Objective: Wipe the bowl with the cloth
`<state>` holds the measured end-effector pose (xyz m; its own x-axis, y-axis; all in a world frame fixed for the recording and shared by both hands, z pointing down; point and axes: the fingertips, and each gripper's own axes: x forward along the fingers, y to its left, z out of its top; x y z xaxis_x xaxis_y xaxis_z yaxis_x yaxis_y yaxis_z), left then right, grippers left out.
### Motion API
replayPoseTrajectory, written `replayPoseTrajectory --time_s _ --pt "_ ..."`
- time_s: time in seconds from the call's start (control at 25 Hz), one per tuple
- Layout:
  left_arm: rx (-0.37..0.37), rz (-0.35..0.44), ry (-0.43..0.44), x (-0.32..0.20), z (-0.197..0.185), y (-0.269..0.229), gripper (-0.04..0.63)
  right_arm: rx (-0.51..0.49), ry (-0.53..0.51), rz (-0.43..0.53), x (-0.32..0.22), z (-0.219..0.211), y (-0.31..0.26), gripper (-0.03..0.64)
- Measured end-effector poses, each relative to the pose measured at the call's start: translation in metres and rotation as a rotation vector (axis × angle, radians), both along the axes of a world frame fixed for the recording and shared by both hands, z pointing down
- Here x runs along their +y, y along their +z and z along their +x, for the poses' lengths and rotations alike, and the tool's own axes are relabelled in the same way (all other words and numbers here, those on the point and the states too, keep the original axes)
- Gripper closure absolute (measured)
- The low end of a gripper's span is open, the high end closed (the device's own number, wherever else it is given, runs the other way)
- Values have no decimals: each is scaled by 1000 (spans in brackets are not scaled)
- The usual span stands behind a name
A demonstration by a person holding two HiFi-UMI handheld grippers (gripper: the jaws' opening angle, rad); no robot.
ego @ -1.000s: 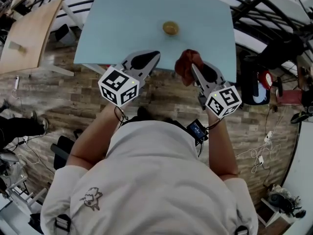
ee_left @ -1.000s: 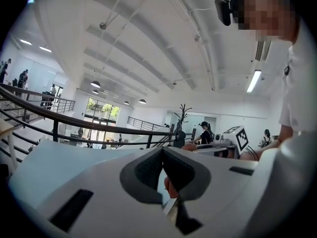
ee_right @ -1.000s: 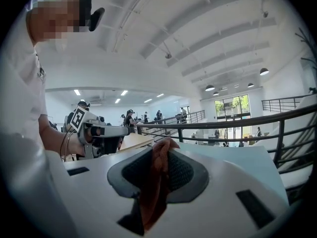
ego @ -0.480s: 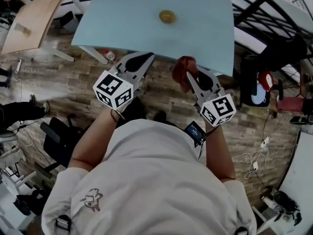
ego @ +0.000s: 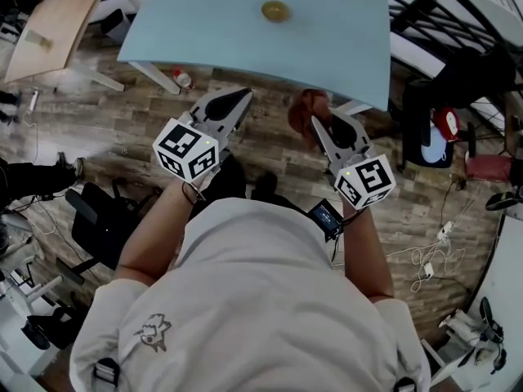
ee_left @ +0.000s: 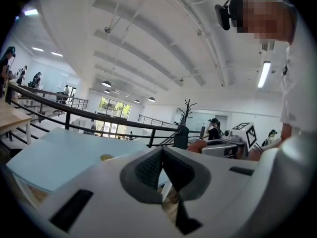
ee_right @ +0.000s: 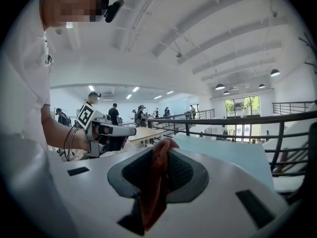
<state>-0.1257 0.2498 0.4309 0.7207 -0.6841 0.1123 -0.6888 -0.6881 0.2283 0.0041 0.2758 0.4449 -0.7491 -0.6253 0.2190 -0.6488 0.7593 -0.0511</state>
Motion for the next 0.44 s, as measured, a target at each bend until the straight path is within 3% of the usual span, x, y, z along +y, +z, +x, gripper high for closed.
replayPoseTrajectory --time_s 0.44 --pt "-8 21 1 17 7 -6 581 -18 10 -3 15 10 -1 529"
